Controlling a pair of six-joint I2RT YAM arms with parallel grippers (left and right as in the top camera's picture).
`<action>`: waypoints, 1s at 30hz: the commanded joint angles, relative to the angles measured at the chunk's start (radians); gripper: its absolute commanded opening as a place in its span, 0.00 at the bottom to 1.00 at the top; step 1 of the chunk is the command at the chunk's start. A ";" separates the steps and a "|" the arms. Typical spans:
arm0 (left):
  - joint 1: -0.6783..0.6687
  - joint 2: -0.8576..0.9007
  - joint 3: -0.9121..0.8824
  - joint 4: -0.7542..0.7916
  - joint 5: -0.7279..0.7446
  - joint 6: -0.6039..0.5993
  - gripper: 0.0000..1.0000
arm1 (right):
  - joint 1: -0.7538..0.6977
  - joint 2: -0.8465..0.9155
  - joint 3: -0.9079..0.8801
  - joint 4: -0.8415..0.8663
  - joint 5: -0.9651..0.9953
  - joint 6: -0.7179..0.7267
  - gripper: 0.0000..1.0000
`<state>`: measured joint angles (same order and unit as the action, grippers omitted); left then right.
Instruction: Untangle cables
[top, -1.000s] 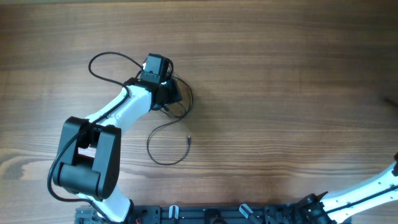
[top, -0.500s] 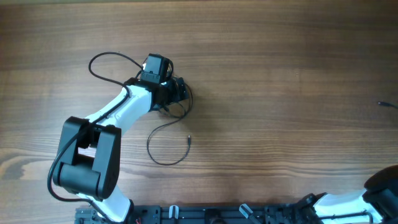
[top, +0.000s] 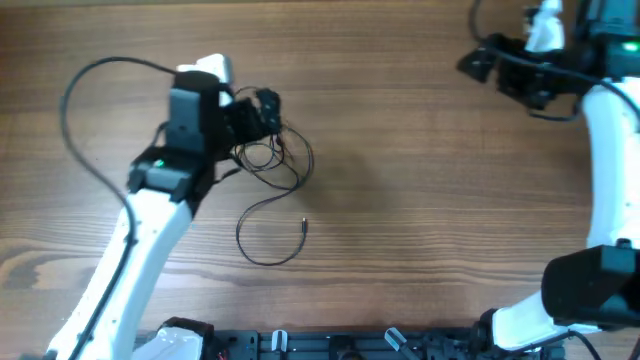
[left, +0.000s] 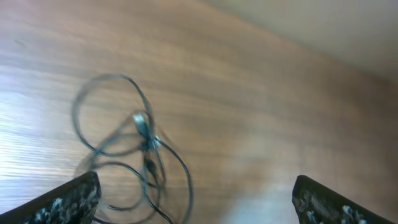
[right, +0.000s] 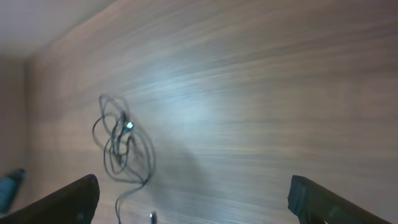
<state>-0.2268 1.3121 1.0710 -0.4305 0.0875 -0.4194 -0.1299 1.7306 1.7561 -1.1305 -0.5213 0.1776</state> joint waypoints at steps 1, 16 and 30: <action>0.131 -0.127 0.017 -0.008 -0.029 0.019 1.00 | 0.135 0.020 -0.017 0.058 0.016 0.005 1.00; 0.390 -0.166 0.016 -0.113 -0.029 0.020 1.00 | 0.684 0.431 -0.082 0.885 0.022 0.031 0.86; 0.387 0.036 0.015 -0.232 0.258 0.019 1.00 | 0.697 0.143 -0.080 0.519 0.031 0.011 0.04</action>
<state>0.1585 1.2942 1.0763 -0.6613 0.1680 -0.4191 0.5953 2.0964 1.6585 -0.5663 -0.3630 0.2481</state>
